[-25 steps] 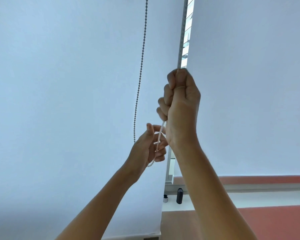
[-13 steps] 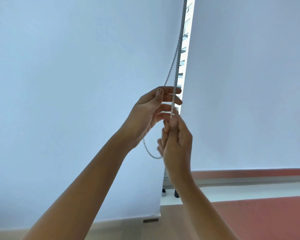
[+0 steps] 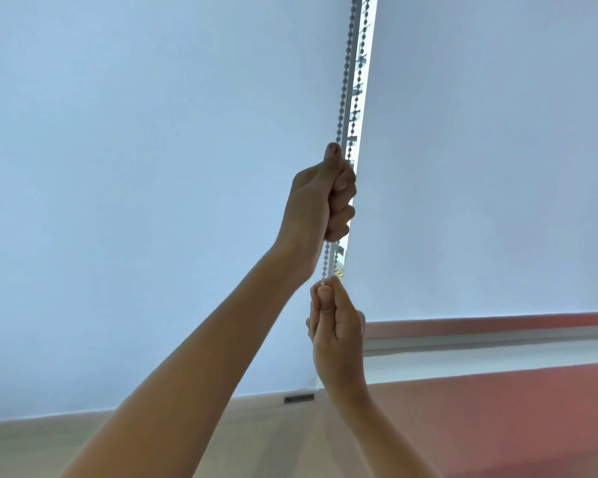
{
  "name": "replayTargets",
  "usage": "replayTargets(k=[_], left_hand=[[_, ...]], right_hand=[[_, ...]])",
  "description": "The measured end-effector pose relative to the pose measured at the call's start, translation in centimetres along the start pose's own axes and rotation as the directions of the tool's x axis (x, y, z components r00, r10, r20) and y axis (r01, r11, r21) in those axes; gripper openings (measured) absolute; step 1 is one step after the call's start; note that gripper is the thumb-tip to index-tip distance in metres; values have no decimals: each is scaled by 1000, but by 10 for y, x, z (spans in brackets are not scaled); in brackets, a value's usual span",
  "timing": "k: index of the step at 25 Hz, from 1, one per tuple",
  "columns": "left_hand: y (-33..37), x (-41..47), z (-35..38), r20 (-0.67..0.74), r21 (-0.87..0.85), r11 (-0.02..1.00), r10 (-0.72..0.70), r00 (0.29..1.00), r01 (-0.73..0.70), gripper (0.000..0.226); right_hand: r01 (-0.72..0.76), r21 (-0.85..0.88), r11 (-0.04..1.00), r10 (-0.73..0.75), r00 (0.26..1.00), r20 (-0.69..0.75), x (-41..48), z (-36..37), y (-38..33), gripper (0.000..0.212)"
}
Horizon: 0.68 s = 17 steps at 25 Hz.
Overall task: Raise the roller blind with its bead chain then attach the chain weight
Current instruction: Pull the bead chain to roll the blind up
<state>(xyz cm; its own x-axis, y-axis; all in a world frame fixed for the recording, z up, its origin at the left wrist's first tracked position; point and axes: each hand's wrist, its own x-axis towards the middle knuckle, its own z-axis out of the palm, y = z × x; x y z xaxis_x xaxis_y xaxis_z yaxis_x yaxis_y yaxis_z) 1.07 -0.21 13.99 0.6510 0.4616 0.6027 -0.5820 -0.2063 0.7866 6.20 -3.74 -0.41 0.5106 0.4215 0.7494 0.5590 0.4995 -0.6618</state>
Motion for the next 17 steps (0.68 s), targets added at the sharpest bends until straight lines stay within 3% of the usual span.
replayTargets(k=[4,7,10,14,17], left_hand=[[-3,-9,7,-57,48,980,195,979,-193,48],[0,-15,6,-89,45,965,263,961,-260,46],[-5,-22,13,-135,107,933,357,924,-344,48],[-28,-43,17,-162,193,941,309,937,-277,49],[-39,-55,11,-137,176,960,244,960,-219,50]], right_hand=[[-26,41,999,24,998,59,1,-3,-8,31],[62,-5,998,-62,998,25,20,-7,-27,16],[125,156,980,-119,992,-43,58,-12,-55,19],[111,460,881,-145,989,40,101,-26,-91,29],[36,501,865,-125,982,144,114,-32,-106,31]])
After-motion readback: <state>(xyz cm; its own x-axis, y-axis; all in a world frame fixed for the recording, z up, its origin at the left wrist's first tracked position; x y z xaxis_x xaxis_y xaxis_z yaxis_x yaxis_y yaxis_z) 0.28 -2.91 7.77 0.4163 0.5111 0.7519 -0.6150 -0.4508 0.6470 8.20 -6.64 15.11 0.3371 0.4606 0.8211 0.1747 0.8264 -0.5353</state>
